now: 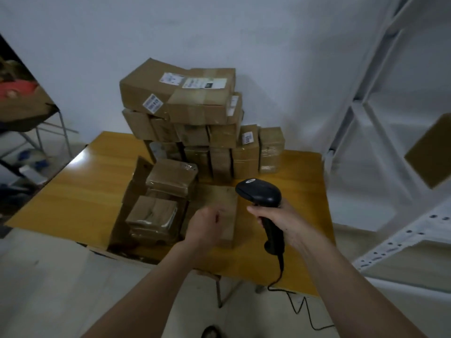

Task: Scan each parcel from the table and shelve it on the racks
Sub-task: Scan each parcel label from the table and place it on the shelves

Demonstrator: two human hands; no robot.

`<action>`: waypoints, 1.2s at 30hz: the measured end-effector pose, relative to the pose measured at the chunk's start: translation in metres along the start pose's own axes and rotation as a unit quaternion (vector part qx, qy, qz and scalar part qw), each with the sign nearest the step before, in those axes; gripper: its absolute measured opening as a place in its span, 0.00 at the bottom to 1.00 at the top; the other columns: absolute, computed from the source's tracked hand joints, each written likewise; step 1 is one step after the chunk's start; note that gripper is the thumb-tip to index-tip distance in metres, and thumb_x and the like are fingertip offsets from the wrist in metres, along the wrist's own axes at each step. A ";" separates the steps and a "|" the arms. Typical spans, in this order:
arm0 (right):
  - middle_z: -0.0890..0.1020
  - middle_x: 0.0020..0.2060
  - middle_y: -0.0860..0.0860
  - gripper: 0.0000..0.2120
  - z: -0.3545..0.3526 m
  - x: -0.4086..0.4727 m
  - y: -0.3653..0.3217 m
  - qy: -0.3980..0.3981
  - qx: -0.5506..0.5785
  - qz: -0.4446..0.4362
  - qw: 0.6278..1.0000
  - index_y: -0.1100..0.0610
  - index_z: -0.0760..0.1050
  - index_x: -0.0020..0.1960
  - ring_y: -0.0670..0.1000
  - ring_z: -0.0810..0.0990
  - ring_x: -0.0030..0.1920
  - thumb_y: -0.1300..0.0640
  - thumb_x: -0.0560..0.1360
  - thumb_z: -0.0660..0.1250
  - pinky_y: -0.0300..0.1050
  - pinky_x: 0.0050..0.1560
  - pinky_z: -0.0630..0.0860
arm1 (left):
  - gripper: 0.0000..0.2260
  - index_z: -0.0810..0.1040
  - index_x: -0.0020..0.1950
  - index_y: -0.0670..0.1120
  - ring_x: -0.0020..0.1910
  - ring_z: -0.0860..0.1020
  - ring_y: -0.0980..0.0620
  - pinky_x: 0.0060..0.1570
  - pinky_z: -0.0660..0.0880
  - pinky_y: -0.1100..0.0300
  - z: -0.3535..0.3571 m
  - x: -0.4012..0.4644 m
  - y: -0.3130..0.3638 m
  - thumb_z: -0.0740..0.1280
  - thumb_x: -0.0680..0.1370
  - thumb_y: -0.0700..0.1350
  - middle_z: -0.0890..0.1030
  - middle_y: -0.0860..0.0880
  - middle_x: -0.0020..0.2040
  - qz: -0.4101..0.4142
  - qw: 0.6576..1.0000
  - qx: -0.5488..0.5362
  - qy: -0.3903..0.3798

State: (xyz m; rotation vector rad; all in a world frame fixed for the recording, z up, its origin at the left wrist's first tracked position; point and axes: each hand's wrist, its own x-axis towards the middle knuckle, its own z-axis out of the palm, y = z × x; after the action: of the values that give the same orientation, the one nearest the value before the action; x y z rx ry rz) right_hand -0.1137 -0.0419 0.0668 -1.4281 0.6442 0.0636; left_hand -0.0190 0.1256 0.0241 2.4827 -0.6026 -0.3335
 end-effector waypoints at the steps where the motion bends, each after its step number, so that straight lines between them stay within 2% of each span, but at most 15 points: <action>1: 0.81 0.31 0.50 0.06 0.009 0.008 0.000 0.001 -0.003 0.004 1.000 0.55 0.82 0.42 0.49 0.79 0.32 0.57 0.68 0.78 0.43 0.40 0.77 | 0.13 0.76 0.63 0.50 0.55 0.75 0.52 0.54 0.74 0.60 -0.005 0.006 -0.013 0.64 0.79 0.45 0.77 0.49 0.58 -0.017 1.000 0.019 0.006; 2: 0.81 0.30 0.50 0.07 0.019 0.015 0.000 0.001 -0.005 0.010 1.000 0.55 0.82 0.42 0.48 0.79 0.32 0.57 0.68 0.78 0.42 0.38 0.77 | 0.17 0.73 0.66 0.50 0.61 0.71 0.49 0.60 0.72 0.55 -0.010 0.012 -0.026 0.65 0.78 0.48 0.73 0.48 0.63 -0.035 0.998 0.043 0.011; 4: 0.82 0.30 0.49 0.07 0.036 0.028 0.001 0.002 -0.009 0.023 1.000 0.56 0.82 0.43 0.47 0.80 0.31 0.57 0.68 0.78 0.40 0.36 0.77 | 0.26 0.67 0.71 0.51 0.67 0.64 0.44 0.67 0.65 0.49 -0.023 0.022 -0.050 0.69 0.75 0.53 0.66 0.45 0.68 -0.078 0.992 0.096 0.028; 7: 0.82 0.30 0.50 0.06 0.060 0.043 0.004 0.006 -0.012 0.044 0.999 0.55 0.82 0.41 0.50 0.80 0.35 0.57 0.68 0.78 0.45 0.41 0.77 | 0.40 0.59 0.74 0.53 0.75 0.54 0.39 0.73 0.56 0.40 -0.041 0.035 -0.086 0.73 0.68 0.61 0.56 0.42 0.75 -0.134 0.976 0.167 0.030; 10: 0.82 0.30 0.50 0.06 0.078 0.054 0.008 0.009 -0.013 0.063 0.998 0.55 0.83 0.42 0.50 0.80 0.35 0.58 0.67 0.78 0.47 0.43 0.77 | 0.53 0.45 0.78 0.59 0.77 0.39 0.37 0.70 0.46 0.31 -0.054 0.051 -0.114 0.77 0.64 0.63 0.40 0.44 0.79 -0.182 0.964 0.182 -0.060; 13: 0.83 0.30 0.49 0.07 0.089 0.062 0.010 0.010 -0.023 0.083 0.996 0.56 0.83 0.43 0.46 0.81 0.32 0.58 0.67 0.78 0.40 0.36 0.77 | 0.59 0.36 0.77 0.61 0.76 0.33 0.38 0.68 0.42 0.27 -0.063 0.063 -0.135 0.78 0.63 0.61 0.33 0.46 0.78 -0.173 0.943 0.235 -0.157; 17: 0.82 0.29 0.50 0.08 0.094 0.072 0.012 0.002 -0.036 0.094 0.995 0.57 0.82 0.45 0.45 0.80 0.29 0.58 0.67 0.78 0.36 0.30 0.76 | 0.58 0.36 0.78 0.55 0.77 0.34 0.40 0.69 0.41 0.29 -0.068 0.072 -0.149 0.78 0.66 0.55 0.38 0.47 0.79 -0.093 0.917 0.330 -0.206; 20: 0.82 0.29 0.50 0.07 0.091 0.080 0.014 -0.001 -0.031 0.097 0.995 0.58 0.82 0.43 0.45 0.80 0.29 0.59 0.67 0.78 0.36 0.30 0.76 | 0.51 0.49 0.79 0.52 0.79 0.48 0.45 0.73 0.43 0.33 -0.067 0.076 -0.146 0.77 0.65 0.58 0.54 0.49 0.78 -0.040 0.933 0.322 -0.156; 22: 0.83 0.30 0.51 0.06 0.086 0.085 0.017 0.003 -0.025 0.097 0.995 0.57 0.83 0.43 0.46 0.81 0.31 0.59 0.67 0.78 0.38 0.33 0.78 | 0.48 0.55 0.76 0.51 0.76 0.58 0.46 0.75 0.49 0.39 -0.065 0.078 -0.138 0.78 0.64 0.59 0.62 0.49 0.74 -0.030 0.958 0.255 -0.126; 25: 0.85 0.34 0.54 0.07 0.075 0.092 0.018 0.023 -0.006 0.100 0.995 0.59 0.83 0.45 0.50 0.83 0.34 0.58 0.68 0.78 0.44 0.39 0.80 | 0.45 0.62 0.74 0.49 0.69 0.68 0.45 0.69 0.67 0.46 -0.060 0.086 -0.118 0.81 0.63 0.54 0.68 0.48 0.69 -0.061 0.986 0.049 -0.146; 28: 0.86 0.39 0.55 0.11 0.063 0.100 0.017 0.045 0.021 0.104 0.993 0.58 0.83 0.48 0.52 0.85 0.37 0.57 0.68 0.78 0.45 0.38 0.80 | 0.41 0.69 0.71 0.49 0.62 0.74 0.50 0.62 0.73 0.54 -0.055 0.094 -0.097 0.81 0.61 0.55 0.75 0.51 0.64 -0.135 0.957 -0.119 -0.228; 30: 0.85 0.43 0.52 0.13 0.057 0.105 0.018 0.059 0.043 0.106 0.992 0.55 0.81 0.49 0.51 0.84 0.40 0.56 0.67 0.79 0.41 0.32 0.79 | 0.38 0.74 0.67 0.51 0.59 0.77 0.51 0.62 0.74 0.51 -0.047 0.097 -0.087 0.79 0.60 0.61 0.78 0.51 0.62 -0.172 0.922 -0.219 -0.269; 33: 0.83 0.44 0.50 0.12 0.050 0.107 0.023 0.071 0.057 0.109 0.990 0.51 0.80 0.49 0.49 0.81 0.41 0.55 0.68 0.78 0.37 0.27 0.75 | 0.37 0.73 0.69 0.52 0.61 0.76 0.48 0.64 0.73 0.48 -0.029 0.098 -0.077 0.76 0.63 0.64 0.77 0.51 0.63 -0.213 0.910 -0.252 -0.250; 36: 0.82 0.47 0.53 0.17 0.046 0.108 0.033 0.081 0.090 0.125 0.985 0.55 0.79 0.55 0.53 0.82 0.44 0.57 0.68 0.78 0.45 0.39 0.78 | 0.35 0.73 0.70 0.51 0.61 0.76 0.48 0.61 0.74 0.53 -0.010 0.101 -0.070 0.75 0.67 0.62 0.76 0.49 0.65 -0.210 0.923 -0.240 -0.216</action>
State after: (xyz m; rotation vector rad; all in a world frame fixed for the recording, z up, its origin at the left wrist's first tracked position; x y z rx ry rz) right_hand -0.0208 -0.0295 -0.0109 -1.1814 0.9380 0.0851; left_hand 0.0961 0.1334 -0.0177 2.0376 -0.1094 -1.0780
